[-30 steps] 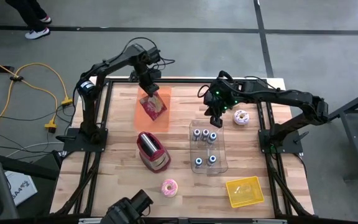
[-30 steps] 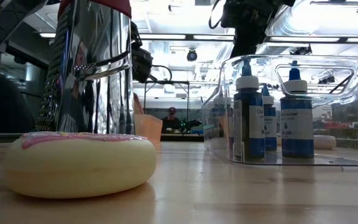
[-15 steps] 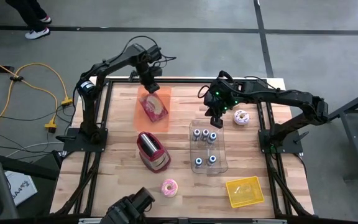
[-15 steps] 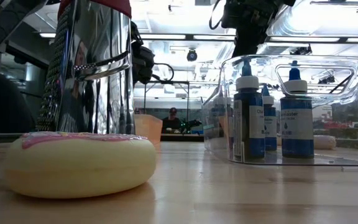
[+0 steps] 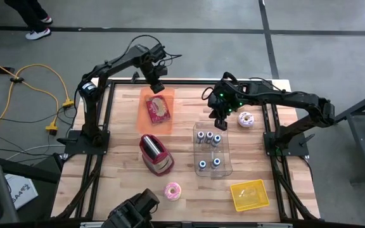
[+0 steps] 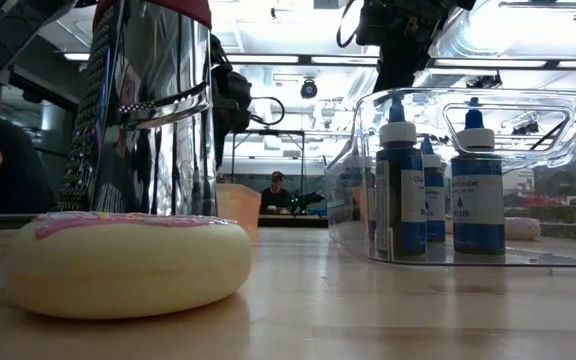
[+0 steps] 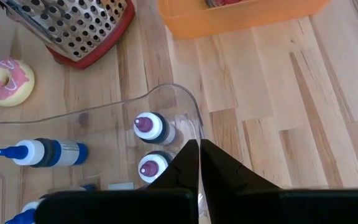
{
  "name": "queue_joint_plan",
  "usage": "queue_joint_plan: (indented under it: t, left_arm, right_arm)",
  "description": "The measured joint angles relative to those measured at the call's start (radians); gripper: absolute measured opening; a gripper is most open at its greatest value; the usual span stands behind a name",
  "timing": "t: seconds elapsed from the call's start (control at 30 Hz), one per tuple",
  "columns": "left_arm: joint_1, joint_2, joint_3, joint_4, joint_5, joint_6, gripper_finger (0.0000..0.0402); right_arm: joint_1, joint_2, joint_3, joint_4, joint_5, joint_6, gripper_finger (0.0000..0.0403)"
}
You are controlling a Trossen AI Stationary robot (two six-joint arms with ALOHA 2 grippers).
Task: Pick & Place Food Item
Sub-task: Put the black donut into the yellow bin
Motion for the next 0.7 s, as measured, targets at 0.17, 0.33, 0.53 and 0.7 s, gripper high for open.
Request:
queue_joint_plan:
  t: [0.17, 0.33, 0.53, 0.7]
  left_arm:
    - [0.0, -0.019, 0.004, 0.052, -0.023, -0.004, 0.0108]
    - [-0.004, -0.07, 0.004, 0.117, -0.04, -0.016, 0.0108]
    - [-0.032, -0.143, 0.004, 0.156, -0.04, -0.037, 0.0108]
    - [-0.074, -0.181, 0.004, 0.167, -0.04, -0.068, 0.0108]
  right_arm:
    - [0.0, 0.0, 0.0, 0.0, 0.0, 0.0, 0.0003]
    - [0.0, 0.0, 0.0, 0.001, 0.003, 0.0, 0.0003]
    - [0.0, 0.0, 0.0, 0.001, 0.031, 0.0, 0.0003]
    - [0.0, 0.0, 0.0, 0.002, 0.057, 0.01, 0.0003]
